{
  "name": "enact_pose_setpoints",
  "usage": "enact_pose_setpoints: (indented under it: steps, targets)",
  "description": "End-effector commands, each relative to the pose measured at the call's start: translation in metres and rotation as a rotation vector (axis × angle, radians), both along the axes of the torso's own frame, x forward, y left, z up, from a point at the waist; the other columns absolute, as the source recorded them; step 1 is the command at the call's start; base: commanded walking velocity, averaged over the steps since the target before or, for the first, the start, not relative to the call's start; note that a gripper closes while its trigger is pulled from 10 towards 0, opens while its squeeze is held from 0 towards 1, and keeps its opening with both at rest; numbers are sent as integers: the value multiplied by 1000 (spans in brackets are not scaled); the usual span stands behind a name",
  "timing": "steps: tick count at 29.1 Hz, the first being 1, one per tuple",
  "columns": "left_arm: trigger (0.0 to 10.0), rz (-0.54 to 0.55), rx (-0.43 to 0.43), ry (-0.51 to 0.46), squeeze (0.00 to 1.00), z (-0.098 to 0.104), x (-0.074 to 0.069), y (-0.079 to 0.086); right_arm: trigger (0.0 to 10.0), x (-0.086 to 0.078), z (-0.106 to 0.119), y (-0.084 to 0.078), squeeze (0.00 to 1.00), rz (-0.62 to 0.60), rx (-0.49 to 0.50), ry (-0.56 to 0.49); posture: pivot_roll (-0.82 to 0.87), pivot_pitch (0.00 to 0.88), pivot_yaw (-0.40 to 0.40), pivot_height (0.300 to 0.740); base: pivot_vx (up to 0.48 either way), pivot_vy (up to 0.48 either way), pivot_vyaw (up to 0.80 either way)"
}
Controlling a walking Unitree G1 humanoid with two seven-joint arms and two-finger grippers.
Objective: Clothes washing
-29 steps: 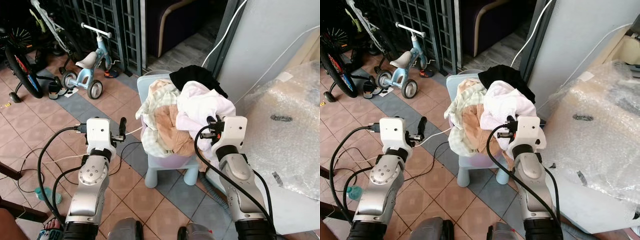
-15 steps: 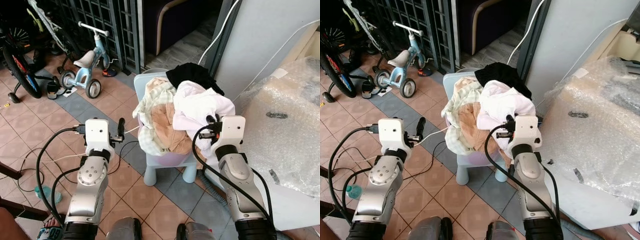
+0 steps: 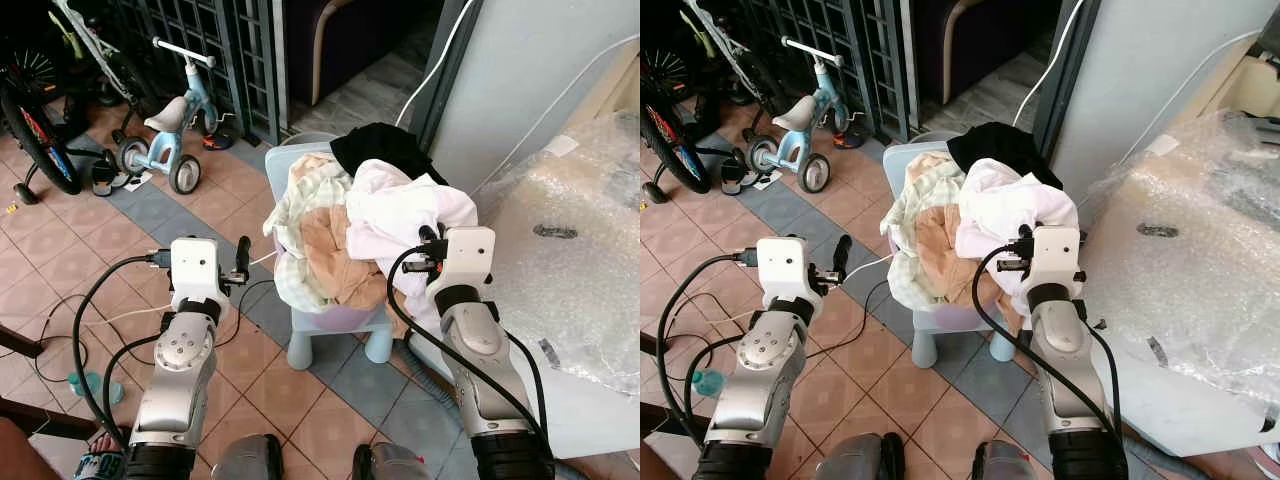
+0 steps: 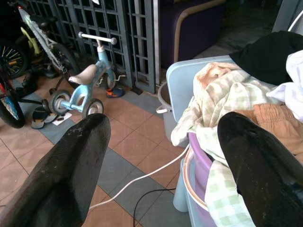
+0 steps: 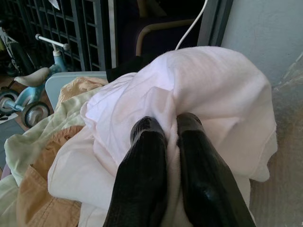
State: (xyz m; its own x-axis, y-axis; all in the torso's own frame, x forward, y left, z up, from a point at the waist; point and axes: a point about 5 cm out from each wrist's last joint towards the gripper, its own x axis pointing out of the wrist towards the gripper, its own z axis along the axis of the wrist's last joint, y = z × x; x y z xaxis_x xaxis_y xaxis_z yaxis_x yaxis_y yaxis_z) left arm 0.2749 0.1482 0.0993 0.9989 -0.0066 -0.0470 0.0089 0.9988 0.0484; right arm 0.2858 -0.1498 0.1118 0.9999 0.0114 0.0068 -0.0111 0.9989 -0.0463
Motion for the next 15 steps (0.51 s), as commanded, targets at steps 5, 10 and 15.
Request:
enact_pose_setpoints:
  steps: [5,10,15]
  targets:
    - [10000,-5,3,10,0,-2,-1,2,10000,1,3,1,0,1,-6,-16,7,95,6,740,0,0,0]
    - [10000,-5,3,10,0,-2,-1,2,10000,1,3,1,0,1,-6,-16,7,95,6,740,0,0,0]
    - [10000,-5,3,10,0,-2,-1,2,10000,1,3,1,0,1,-6,-16,7,95,6,740,0,0,0]
